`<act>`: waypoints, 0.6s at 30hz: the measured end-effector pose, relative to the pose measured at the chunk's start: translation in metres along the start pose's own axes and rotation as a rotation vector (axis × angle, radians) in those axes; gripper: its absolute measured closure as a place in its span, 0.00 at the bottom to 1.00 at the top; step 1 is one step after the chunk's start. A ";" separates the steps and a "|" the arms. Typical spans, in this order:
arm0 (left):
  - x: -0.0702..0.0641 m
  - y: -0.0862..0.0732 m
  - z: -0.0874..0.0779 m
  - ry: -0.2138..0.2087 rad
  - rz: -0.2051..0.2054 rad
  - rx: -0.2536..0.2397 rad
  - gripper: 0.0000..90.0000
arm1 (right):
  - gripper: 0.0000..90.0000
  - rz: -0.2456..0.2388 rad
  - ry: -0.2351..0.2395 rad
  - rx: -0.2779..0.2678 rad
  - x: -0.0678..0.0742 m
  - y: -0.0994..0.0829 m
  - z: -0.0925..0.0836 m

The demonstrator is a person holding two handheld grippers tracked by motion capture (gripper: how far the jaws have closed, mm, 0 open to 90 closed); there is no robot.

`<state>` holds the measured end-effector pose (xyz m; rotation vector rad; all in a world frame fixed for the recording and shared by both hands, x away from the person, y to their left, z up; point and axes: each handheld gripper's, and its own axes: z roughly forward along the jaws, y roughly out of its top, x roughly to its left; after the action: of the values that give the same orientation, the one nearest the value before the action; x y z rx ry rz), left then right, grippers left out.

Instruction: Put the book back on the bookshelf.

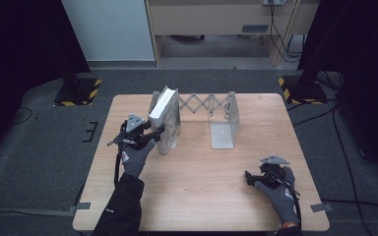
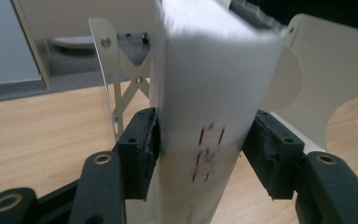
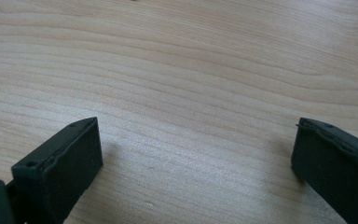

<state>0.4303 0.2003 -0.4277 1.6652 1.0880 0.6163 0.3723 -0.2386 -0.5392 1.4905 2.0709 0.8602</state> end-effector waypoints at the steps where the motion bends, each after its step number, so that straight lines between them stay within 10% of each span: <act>1: 0.000 -0.003 0.001 -0.001 -0.003 0.009 0.50 | 0.02 0.000 0.000 0.000 0.000 0.000 0.000; 18: -0.005 -0.014 0.013 -0.022 -0.034 0.003 0.47 | 0.02 0.003 -0.002 -0.001 0.000 0.000 0.000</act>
<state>0.4334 0.1907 -0.4452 1.6497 1.1000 0.5739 0.3723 -0.2383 -0.5393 1.4931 2.0669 0.8600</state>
